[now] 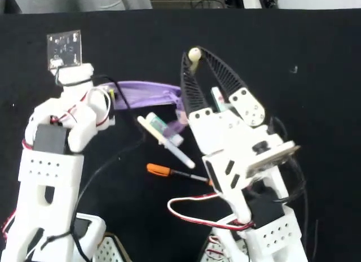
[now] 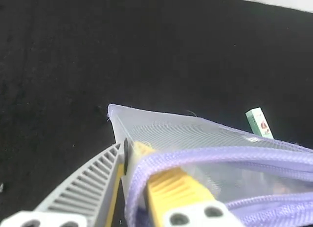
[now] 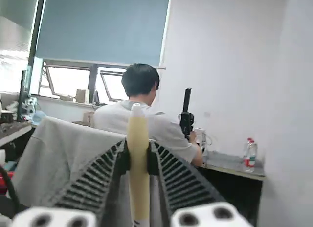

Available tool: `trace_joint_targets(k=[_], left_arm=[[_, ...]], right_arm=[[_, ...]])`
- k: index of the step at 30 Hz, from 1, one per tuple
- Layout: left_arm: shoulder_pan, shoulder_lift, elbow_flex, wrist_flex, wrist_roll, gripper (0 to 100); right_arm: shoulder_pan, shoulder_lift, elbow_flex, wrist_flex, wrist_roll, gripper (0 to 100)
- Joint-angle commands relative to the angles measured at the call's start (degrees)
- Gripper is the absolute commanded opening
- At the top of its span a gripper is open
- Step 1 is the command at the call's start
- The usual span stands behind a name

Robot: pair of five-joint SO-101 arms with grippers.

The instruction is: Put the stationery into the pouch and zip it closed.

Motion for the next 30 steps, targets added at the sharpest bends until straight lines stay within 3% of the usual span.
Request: trace_joint_targets(k=[1,9,23,30], left_arm=[[0.84,-7.03,4.44,-3.96,0.70,3],[0.75,-18.20,12.18,-8.00,0.62,3],[0.75,-17.67,12.44,-8.00,0.62,3],[0.75,-8.53,9.89,-8.35,-0.70,3]], right_arm=[[-0.97,-0.57,-2.51,-1.58,-12.22,1.1],[-0.97,-0.66,-1.01,-1.85,-16.79,1.1],[-7.82,-0.66,-0.84,-1.67,-18.81,1.1],[-8.26,-1.19,-1.19,-1.85,-18.73,1.1]])
